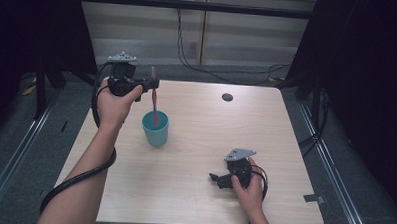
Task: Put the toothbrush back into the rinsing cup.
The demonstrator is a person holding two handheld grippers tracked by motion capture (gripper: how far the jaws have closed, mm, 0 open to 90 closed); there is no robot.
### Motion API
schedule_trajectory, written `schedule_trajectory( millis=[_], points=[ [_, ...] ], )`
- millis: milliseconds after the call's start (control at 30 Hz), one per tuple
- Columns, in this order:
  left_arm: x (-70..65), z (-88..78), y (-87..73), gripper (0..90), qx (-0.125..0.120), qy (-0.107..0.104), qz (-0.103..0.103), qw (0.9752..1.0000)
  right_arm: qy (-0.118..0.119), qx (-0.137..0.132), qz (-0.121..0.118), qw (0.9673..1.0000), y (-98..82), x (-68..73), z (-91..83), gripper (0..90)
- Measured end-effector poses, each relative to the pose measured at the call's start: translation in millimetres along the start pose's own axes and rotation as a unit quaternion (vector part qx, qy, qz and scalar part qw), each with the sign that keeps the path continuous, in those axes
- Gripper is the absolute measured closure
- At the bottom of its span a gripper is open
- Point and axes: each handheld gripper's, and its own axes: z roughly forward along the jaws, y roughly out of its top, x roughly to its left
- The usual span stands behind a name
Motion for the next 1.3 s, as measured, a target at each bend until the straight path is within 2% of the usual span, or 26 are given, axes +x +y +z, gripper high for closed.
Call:
schedule_trajectory(
  millis=[233,500,667,1233,1300],
  points=[
    [9.0,8.9,-2.3,85.4,0.0,0.009,-0.006,0.9999,0.001,0.0,0.0,1.0,0.0,0.1,0.0,11.8],
    [16.4,15.7,-3.0,85.1,-0.001,0.015,-0.003,0.9999,0.002,0.0,-0.001,1.0,0.0,0.2,0.1,11.8],
    [20.9,19.2,-5.6,85.1,-0.004,0.028,0.002,0.9996,0.002,0.0,-0.002,1.0,0.0,0.3,0.0,11.8],
    [22.7,40.4,-32.6,84.8,0.002,0.047,-0.004,0.9989,0.007,-0.001,-0.008,0.9999,-0.2,0.6,0.2,11.8],
    [23.0,42.5,-36.8,84.6,0.011,0.049,0.006,0.9987,0.011,-0.001,-0.01,0.9999,-0.2,1.0,0.0,11.8]
  ],
)
